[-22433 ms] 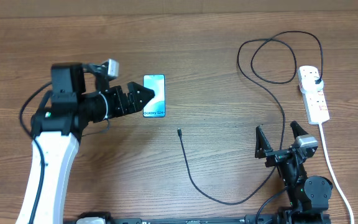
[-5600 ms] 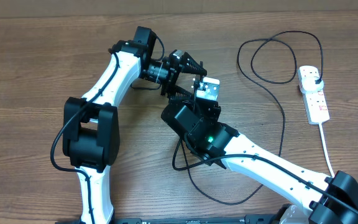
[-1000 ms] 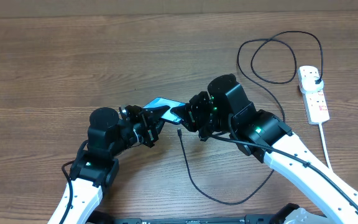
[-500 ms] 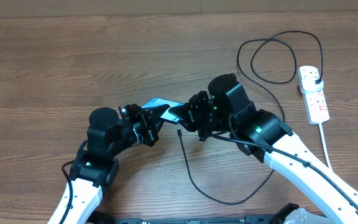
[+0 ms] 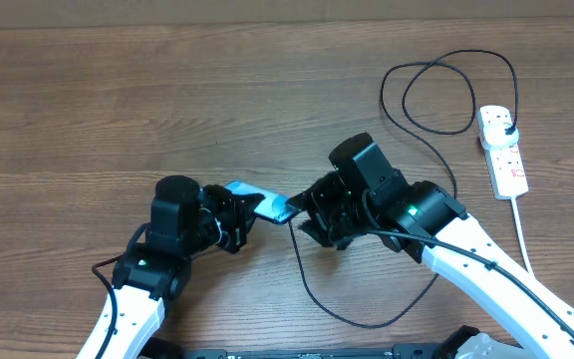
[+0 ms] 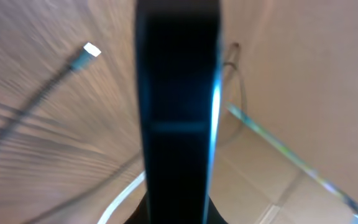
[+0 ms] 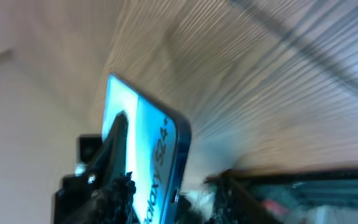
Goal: Plug charger to phone and switch on socket
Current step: 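Pull the grippers apart, left holding the phone, right withdrawing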
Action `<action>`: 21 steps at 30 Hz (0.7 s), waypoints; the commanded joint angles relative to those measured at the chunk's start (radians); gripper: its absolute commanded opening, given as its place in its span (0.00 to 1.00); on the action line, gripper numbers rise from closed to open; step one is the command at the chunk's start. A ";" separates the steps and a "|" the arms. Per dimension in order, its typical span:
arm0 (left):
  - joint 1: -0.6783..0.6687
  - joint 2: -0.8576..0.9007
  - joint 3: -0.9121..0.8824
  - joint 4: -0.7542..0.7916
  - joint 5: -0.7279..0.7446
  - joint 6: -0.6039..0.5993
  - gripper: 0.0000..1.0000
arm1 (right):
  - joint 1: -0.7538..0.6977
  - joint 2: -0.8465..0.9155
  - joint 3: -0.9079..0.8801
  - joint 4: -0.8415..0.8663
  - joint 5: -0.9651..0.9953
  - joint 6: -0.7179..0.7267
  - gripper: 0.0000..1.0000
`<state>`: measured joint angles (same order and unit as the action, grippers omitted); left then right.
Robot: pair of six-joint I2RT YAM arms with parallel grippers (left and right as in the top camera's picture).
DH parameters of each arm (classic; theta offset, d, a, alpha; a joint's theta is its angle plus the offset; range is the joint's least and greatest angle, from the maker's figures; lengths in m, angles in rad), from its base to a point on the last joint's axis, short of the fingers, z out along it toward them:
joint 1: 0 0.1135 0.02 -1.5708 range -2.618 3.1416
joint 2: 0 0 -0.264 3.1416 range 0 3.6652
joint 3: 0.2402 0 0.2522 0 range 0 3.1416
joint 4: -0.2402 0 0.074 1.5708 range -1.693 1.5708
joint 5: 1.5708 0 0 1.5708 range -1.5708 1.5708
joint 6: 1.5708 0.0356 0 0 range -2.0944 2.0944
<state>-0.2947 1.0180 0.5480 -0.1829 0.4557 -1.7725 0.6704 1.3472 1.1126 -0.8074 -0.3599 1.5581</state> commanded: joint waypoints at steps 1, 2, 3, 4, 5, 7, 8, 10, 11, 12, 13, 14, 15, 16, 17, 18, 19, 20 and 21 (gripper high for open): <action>0.013 0.003 0.009 -0.039 -0.025 0.156 0.04 | 0.005 -0.023 0.010 -0.039 0.179 -0.100 0.56; 0.021 0.003 0.009 -0.048 -0.016 0.181 0.04 | 0.005 -0.023 0.010 -0.055 0.230 -0.146 0.59; 0.031 0.003 0.009 -0.054 -0.008 0.204 0.04 | 0.005 -0.023 0.010 -0.067 0.277 -0.189 0.63; 0.040 0.003 0.009 -0.054 0.004 0.226 0.04 | 0.005 -0.023 0.010 -0.075 0.316 -0.230 0.67; 0.057 0.003 0.009 -0.053 0.027 0.250 0.04 | 0.005 -0.023 0.010 -0.080 0.364 -0.285 0.74; 0.090 0.006 0.009 -0.053 0.071 0.282 0.04 | 0.005 -0.022 0.010 -0.082 0.444 -0.388 0.81; 0.124 0.015 0.009 -0.053 0.113 0.307 0.04 | 0.005 -0.018 0.010 -0.081 0.516 -0.484 0.85; 0.178 0.037 0.009 -0.051 0.182 0.349 0.04 | 0.005 -0.008 0.010 -0.081 0.584 -0.577 0.88; 0.210 0.054 0.009 -0.051 0.232 0.377 0.04 | 0.005 0.003 0.010 -0.079 0.611 -0.636 0.89; 0.239 0.072 0.009 -0.048 0.275 0.399 0.04 | 0.005 0.008 0.009 -0.077 0.618 -0.672 0.90; 0.273 0.095 0.009 -0.043 0.332 0.429 0.04 | 0.005 0.023 0.009 -0.069 0.620 -0.727 0.91; 0.301 0.117 0.009 -0.039 0.383 0.453 0.04 | 0.005 0.035 0.008 -0.062 0.616 -0.766 0.91; 0.333 0.146 0.009 -0.029 0.442 0.482 0.04 | 0.005 0.053 0.008 -0.055 0.606 -0.805 0.92; 0.363 0.177 0.009 -0.015 0.505 0.511 0.04 | 0.005 0.072 0.008 -0.050 0.593 -0.836 0.92; 0.391 0.210 0.009 0.003 0.568 0.533 0.04 | 0.005 0.096 0.008 -0.045 0.578 -0.866 0.92; 0.414 0.243 0.009 0.025 0.628 0.552 0.04 | 0.005 0.115 0.008 -0.040 0.560 -0.889 0.92; 0.435 0.279 0.009 0.054 0.689 0.568 0.04 | 0.005 0.140 0.008 -0.034 0.534 -0.917 0.92; 0.449 0.312 0.009 0.084 0.742 0.578 0.04 | 0.005 0.164 0.008 -0.028 0.509 -0.937 0.92; 0.457 0.338 0.009 0.108 0.779 0.582 0.04 | 0.005 0.184 0.008 -0.023 0.486 -0.947 0.92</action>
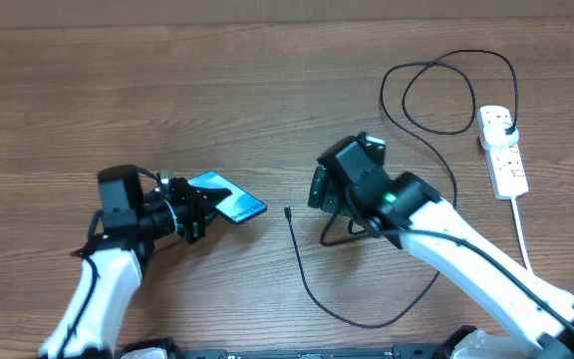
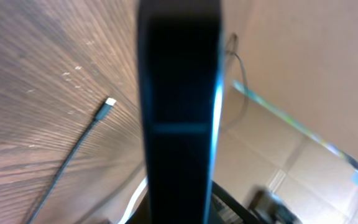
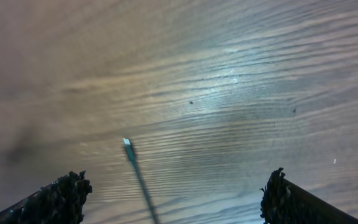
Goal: Plug charger to phone and switch on socket
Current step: 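Pull the grippers apart, left holding the phone, right withdrawing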
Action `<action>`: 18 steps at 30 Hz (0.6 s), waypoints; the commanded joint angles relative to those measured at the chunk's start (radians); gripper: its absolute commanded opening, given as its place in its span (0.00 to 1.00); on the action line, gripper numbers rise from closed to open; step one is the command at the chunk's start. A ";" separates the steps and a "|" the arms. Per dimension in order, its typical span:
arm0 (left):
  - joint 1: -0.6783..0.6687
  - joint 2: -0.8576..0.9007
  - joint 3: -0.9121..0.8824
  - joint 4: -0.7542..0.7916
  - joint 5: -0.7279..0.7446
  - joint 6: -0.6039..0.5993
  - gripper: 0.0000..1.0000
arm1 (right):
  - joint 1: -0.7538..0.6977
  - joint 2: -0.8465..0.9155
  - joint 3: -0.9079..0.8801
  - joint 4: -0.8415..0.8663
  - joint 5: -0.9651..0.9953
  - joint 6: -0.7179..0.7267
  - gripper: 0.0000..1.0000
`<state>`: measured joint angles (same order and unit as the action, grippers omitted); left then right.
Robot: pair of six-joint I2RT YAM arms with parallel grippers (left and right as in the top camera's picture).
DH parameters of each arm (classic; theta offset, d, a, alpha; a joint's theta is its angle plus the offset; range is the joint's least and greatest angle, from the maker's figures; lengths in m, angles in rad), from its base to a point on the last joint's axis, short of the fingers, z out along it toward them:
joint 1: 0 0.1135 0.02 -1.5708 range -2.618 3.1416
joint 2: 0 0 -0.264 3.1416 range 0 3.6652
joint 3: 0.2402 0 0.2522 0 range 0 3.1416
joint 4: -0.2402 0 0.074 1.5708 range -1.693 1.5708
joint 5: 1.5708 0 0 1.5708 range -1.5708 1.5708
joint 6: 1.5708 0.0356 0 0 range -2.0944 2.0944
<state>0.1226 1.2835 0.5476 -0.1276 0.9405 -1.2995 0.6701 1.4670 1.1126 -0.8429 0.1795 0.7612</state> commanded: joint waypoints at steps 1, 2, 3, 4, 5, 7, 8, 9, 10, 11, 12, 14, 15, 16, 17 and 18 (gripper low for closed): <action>0.044 0.101 0.009 0.080 0.328 0.111 0.04 | 0.005 0.087 0.008 0.020 -0.086 -0.163 0.92; 0.045 0.126 0.009 0.103 0.350 0.111 0.04 | 0.005 0.108 0.008 0.028 -0.130 -0.174 0.91; 0.045 0.144 0.009 0.116 0.362 0.111 0.04 | 0.005 0.125 0.008 0.035 -0.168 -0.185 0.90; 0.045 0.163 0.009 0.126 0.367 0.111 0.04 | 0.005 0.141 0.008 0.046 -0.212 -0.198 0.88; 0.045 0.174 0.009 0.127 0.369 0.111 0.04 | 0.005 0.160 0.008 0.057 -0.253 -0.208 0.88; 0.045 0.192 0.009 0.127 0.369 0.111 0.04 | 0.005 0.191 0.008 0.074 -0.299 -0.213 0.82; 0.045 0.196 0.009 0.128 0.368 0.111 0.04 | 0.005 0.209 0.008 0.083 -0.318 -0.213 0.80; 0.045 0.200 0.009 0.129 0.369 0.110 0.05 | 0.005 0.233 0.008 0.092 -0.341 -0.213 0.78; 0.045 0.200 0.009 0.129 0.370 0.110 0.06 | 0.005 0.246 0.008 0.095 -0.351 -0.213 0.76; 0.047 0.200 0.009 0.130 0.381 0.109 0.06 | 0.005 0.256 0.008 0.097 -0.357 -0.213 0.75; 0.052 0.200 0.010 0.136 0.394 0.106 0.05 | 0.005 0.264 0.008 0.097 -0.358 -0.213 0.74; 0.077 0.200 0.010 0.160 0.420 0.094 0.04 | 0.006 0.273 0.008 0.097 -0.358 -0.213 0.74; 0.096 0.200 0.010 0.180 0.433 0.088 0.04 | 0.010 0.275 0.008 0.097 -0.358 -0.213 0.74; 0.117 0.200 0.010 0.195 0.441 0.086 0.04 | 0.015 0.276 0.008 0.097 -0.359 -0.212 0.74; 0.135 0.200 0.010 0.201 0.444 0.080 0.04 | 0.020 0.276 0.008 0.098 -0.361 -0.213 0.74; 0.157 0.200 0.010 0.205 0.446 0.073 0.04 | 0.031 0.277 0.008 0.098 -0.361 -0.213 0.74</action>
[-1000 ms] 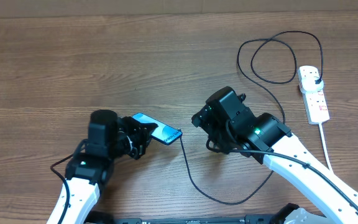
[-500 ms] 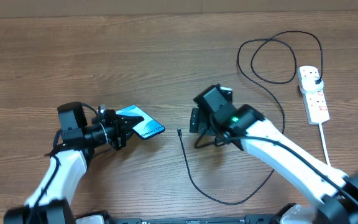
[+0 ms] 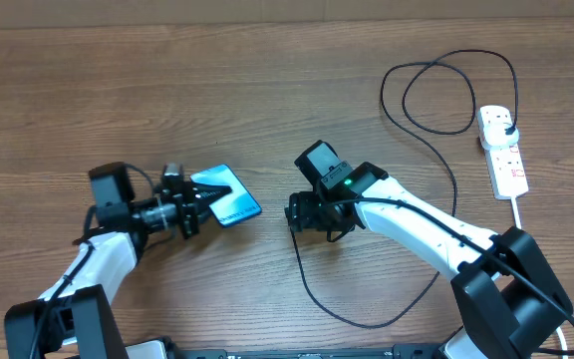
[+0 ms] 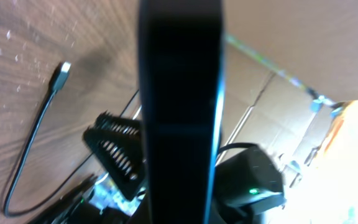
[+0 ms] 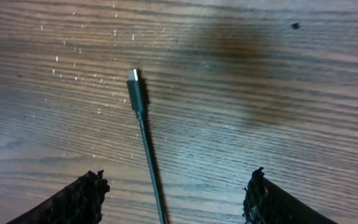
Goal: Plug charger to phone and switch on socket
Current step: 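Pull the grippers apart, left holding the phone, right withdrawing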
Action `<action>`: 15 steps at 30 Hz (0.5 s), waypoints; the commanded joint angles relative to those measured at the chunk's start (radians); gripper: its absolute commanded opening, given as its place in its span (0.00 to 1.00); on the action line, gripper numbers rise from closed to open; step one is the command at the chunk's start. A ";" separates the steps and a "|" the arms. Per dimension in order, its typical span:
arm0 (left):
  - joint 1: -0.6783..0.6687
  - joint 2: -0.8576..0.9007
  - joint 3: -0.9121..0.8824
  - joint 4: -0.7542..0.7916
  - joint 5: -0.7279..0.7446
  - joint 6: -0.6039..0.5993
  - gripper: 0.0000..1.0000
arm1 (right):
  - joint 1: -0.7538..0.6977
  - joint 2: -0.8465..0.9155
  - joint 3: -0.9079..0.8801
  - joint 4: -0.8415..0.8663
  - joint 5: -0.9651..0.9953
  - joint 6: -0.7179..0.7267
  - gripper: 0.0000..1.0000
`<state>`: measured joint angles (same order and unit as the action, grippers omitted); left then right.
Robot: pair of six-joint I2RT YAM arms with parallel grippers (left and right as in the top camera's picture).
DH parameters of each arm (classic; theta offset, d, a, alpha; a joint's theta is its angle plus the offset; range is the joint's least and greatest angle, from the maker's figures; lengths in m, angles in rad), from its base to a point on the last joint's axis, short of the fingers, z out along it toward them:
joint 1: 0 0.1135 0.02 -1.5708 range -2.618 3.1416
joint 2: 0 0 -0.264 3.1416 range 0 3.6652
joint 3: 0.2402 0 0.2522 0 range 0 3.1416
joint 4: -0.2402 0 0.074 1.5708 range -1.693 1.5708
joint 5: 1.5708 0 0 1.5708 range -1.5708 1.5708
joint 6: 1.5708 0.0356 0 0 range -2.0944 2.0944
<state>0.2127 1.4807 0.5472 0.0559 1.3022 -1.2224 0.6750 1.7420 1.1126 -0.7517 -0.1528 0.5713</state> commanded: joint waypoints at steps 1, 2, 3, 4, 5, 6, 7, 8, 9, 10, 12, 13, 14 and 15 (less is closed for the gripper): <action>0.086 0.002 0.010 0.021 0.085 -0.009 0.04 | 0.035 0.002 0.008 0.008 -0.027 -0.023 0.74; 0.099 0.002 0.010 0.021 0.086 -0.009 0.04 | 0.047 0.003 0.008 0.013 -0.026 -0.023 0.74; 0.111 0.002 0.010 0.021 0.086 -0.009 0.04 | 0.060 0.005 0.008 0.021 -0.020 -0.023 0.74; 0.117 0.002 0.010 0.020 0.087 -0.009 0.04 | 0.069 0.007 0.008 0.029 -0.011 -0.021 0.74; 0.121 0.002 0.010 0.020 0.087 -0.009 0.04 | 0.085 0.012 0.008 0.044 0.011 -0.018 0.74; 0.121 0.002 0.010 0.020 0.091 -0.009 0.04 | 0.103 0.022 0.008 0.063 0.047 -0.018 0.72; 0.121 0.002 0.010 0.020 0.097 -0.009 0.04 | 0.114 0.031 0.008 0.072 0.083 -0.002 0.70; 0.121 0.002 0.010 0.021 0.103 -0.009 0.04 | 0.125 0.041 0.008 0.076 0.135 0.039 0.70; 0.121 0.002 0.010 0.021 0.111 -0.009 0.04 | 0.133 0.051 0.008 0.076 0.181 0.082 0.65; 0.121 0.002 0.010 0.021 0.117 -0.009 0.04 | 0.138 0.056 0.008 0.074 0.208 0.107 0.63; 0.121 0.002 0.010 0.021 0.132 -0.009 0.04 | 0.145 0.061 0.008 0.078 0.220 0.117 0.60; 0.121 0.002 0.010 0.021 0.134 -0.009 0.04 | 0.146 0.061 0.008 0.080 0.219 0.117 0.59; 0.121 0.002 0.010 0.021 0.136 -0.009 0.04 | 0.147 0.061 0.008 0.083 0.220 0.117 0.60; 0.121 0.002 0.010 0.021 0.135 -0.009 0.04 | 0.148 0.061 0.008 0.088 0.223 0.117 0.60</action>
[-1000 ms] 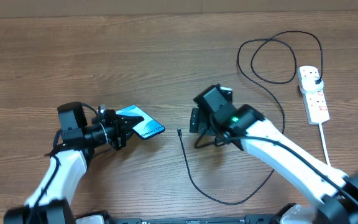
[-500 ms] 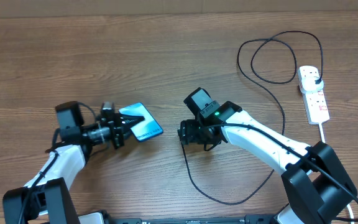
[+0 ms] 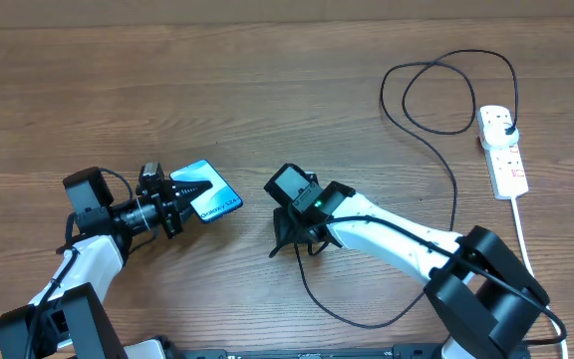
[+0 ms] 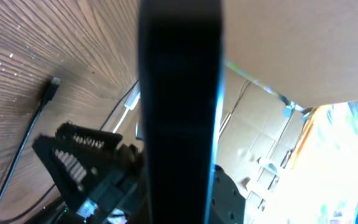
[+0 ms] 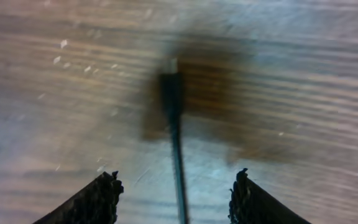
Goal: Plug charger to phone and switch on socket
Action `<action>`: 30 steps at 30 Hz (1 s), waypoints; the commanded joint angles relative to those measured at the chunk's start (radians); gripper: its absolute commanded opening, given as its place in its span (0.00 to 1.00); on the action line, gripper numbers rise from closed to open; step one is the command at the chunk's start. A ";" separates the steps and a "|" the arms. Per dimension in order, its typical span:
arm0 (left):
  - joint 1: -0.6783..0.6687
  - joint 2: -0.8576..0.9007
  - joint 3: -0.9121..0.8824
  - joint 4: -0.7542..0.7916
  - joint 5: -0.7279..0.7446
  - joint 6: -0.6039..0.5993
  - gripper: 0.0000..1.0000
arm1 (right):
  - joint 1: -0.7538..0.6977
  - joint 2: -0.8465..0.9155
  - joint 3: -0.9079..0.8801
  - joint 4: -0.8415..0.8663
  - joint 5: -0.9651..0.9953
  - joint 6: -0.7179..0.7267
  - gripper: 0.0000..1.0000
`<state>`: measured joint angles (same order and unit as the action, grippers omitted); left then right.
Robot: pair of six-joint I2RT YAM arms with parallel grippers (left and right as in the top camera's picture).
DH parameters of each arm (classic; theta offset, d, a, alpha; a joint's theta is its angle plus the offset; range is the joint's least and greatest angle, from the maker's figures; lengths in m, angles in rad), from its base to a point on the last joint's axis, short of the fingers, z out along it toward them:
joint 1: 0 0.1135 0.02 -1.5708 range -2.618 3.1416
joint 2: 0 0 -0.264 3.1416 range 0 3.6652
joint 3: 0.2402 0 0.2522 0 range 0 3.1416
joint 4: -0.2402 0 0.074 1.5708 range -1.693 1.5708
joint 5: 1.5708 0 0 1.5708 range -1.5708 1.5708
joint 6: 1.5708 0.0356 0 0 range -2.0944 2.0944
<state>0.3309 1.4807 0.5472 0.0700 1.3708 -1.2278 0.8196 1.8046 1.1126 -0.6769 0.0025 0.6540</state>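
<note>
The blue phone (image 3: 207,201) is held off the table at the left, my left gripper (image 3: 177,196) shut on its near end. The left wrist view shows it edge-on as a dark band (image 4: 179,106) that hides the fingers. The black charger cable's free plug (image 5: 170,82) lies flat on the wood, also seen as the plug (image 4: 53,83). My right gripper (image 5: 177,202) is open low over it, with one finger on each side of the cable (image 5: 178,162). In the overhead view the right gripper (image 3: 289,237) covers the plug.
A white power strip (image 3: 500,150) lies at the right edge with the charger's adapter (image 3: 504,124) plugged in. The cable loops (image 3: 436,95) near it, then runs down and round to the middle. The table is brown wood (image 3: 167,90).
My right gripper has moved left and lower, so the plug and cable now run between its open fingers. The left gripper with the phone has shifted a little to the left.
First both grippers were close together mid-table, the left holding the phone and the right by its free end. Then they were apart, with the phone carried left. The right gripper stood open above the loose plug, then nearer to it, and now straddles the cable.
</note>
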 commanded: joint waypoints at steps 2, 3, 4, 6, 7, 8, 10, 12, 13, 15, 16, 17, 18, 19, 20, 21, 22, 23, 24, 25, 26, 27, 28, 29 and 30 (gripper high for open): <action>0.003 0.002 0.010 0.006 0.066 -0.004 0.04 | 0.004 0.001 0.008 0.024 0.068 0.034 0.60; 0.003 0.002 0.010 0.006 0.066 -0.007 0.04 | 0.004 0.004 0.008 0.032 0.068 0.034 0.60; 0.003 0.002 0.010 0.006 0.067 -0.007 0.04 | 0.004 0.006 0.008 0.040 0.068 0.034 0.60; 0.003 0.002 0.010 0.006 0.067 -0.013 0.04 | 0.004 0.016 0.008 0.062 0.067 0.035 0.60; 0.003 0.002 0.010 0.007 0.066 -0.024 0.05 | 0.005 0.023 0.008 0.073 0.067 0.044 0.60; 0.004 0.002 0.010 0.008 0.064 -0.039 0.04 | 0.006 0.027 0.008 0.077 0.067 0.057 0.60; 0.006 0.002 0.010 0.014 0.059 -0.073 0.05 | 0.008 0.040 0.008 0.082 0.063 0.086 0.59; 0.013 0.002 0.010 0.019 0.055 -0.100 0.05 | 0.014 0.052 0.008 0.081 0.063 0.092 0.56; 0.018 0.002 0.010 0.021 0.055 -0.105 0.04 | 0.019 0.058 0.008 0.079 0.064 0.092 0.56; 0.031 0.002 0.010 0.021 0.056 -0.104 0.05 | 0.025 0.064 0.008 0.072 0.064 0.104 0.56; 0.037 0.002 0.010 0.021 0.056 -0.104 0.05 | 0.026 0.066 0.008 0.070 0.064 0.106 0.56; 0.043 0.002 0.010 0.021 0.060 -0.104 0.05 | 0.029 0.068 0.008 0.068 0.064 0.106 0.56; 0.045 0.002 0.010 0.021 0.061 -0.104 0.05 | 0.031 0.069 0.008 0.067 0.063 0.106 0.56; 0.049 0.002 0.010 0.021 0.062 -0.104 0.05 | 0.034 0.071 0.008 0.066 0.063 0.106 0.56; 0.049 0.002 0.010 0.021 0.061 -0.104 0.06 | 0.037 0.072 0.008 0.066 0.064 0.106 0.55; 0.049 0.002 0.010 0.021 0.061 -0.104 0.06 | 0.040 0.074 0.007 0.068 0.064 0.106 0.54; 0.049 0.002 0.010 0.021 0.062 -0.104 0.06 | 0.044 0.076 0.006 0.070 0.064 0.106 0.52; 0.049 0.002 0.010 0.021 0.063 -0.104 0.06 | 0.046 0.081 0.006 0.071 0.064 0.107 0.50; 0.049 0.002 0.010 0.021 0.063 -0.104 0.06 | 0.048 0.087 0.006 0.072 0.064 0.112 0.48; 0.049 0.002 0.010 0.021 0.063 -0.104 0.07 | 0.049 0.098 0.006 0.072 0.064 0.120 0.44; 0.049 0.002 0.010 0.021 0.063 -0.104 0.08 | 0.049 0.106 0.006 0.072 0.064 0.127 0.41; 0.049 0.002 0.010 0.021 0.063 -0.104 0.11 | 0.049 0.116 0.007 0.072 0.064 0.132 0.38; 0.049 0.002 0.010 0.021 0.063 -0.104 0.13 | 0.049 0.121 0.007 0.071 0.063 0.136 0.33; 0.049 0.002 0.010 0.021 0.063 -0.104 0.14 | 0.047 0.123 0.007 0.070 0.060 0.139 0.28; 0.049 0.002 0.010 0.021 0.064 -0.104 0.15 | 0.045 0.123 0.007 0.070 0.058 0.139 0.24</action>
<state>0.3740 1.4807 0.5476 0.0834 1.3849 -1.3285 0.8600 1.8824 1.1194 -0.6044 0.0673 0.7708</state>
